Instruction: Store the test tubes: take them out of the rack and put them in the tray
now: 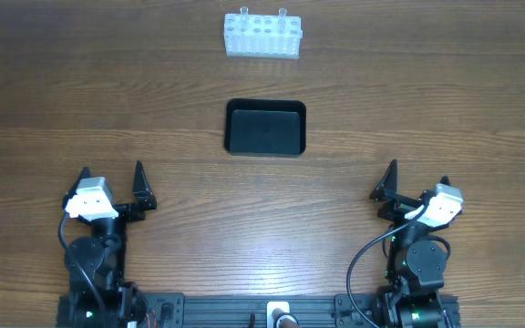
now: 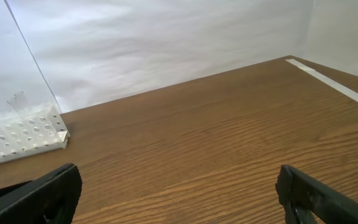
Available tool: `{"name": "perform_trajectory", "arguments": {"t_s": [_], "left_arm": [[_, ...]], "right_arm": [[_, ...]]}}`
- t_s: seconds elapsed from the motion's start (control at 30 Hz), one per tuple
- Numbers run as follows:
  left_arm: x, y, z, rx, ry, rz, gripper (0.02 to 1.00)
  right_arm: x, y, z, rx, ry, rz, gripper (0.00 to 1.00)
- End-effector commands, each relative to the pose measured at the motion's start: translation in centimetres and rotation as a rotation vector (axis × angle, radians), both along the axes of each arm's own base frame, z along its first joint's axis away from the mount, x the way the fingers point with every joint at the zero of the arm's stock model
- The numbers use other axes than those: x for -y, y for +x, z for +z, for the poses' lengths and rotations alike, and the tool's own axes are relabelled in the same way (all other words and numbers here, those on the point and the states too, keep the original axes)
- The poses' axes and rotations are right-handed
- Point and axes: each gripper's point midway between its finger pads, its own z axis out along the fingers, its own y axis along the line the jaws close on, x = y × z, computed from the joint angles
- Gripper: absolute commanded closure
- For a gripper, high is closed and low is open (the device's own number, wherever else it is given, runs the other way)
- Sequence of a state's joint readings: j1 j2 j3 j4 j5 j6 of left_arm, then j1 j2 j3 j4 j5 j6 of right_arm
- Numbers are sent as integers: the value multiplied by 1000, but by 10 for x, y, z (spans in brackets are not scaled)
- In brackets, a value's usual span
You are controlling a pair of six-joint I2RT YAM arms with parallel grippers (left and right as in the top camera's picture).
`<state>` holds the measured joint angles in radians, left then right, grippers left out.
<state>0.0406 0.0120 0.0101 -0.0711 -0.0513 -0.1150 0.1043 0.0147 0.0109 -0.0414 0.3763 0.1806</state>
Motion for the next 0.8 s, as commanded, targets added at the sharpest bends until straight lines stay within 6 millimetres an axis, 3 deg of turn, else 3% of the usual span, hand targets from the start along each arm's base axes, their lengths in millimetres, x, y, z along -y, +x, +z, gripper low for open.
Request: {"name": "perform_trajectory", "arguments": {"t_s": [0.03, 0.3, 0.53, 0.63, 0.8], "left_arm": [[0, 0, 0, -4, 14, 0, 20], [1, 7, 52, -20, 12, -10, 23], [2, 33, 99, -118, -38, -12, 20], [10, 45, 113, -180, -37, -40, 20], [40, 71, 129, -282, -70, -123, 20]], "right_arm": [[1, 0, -1, 1, -2, -4, 9], [1, 0, -1, 0, -2, -4, 9], [1, 0, -1, 0, -2, -4, 9], [1, 0, -1, 1, -2, -4, 7], [1, 0, -1, 0, -2, -4, 9]]}}
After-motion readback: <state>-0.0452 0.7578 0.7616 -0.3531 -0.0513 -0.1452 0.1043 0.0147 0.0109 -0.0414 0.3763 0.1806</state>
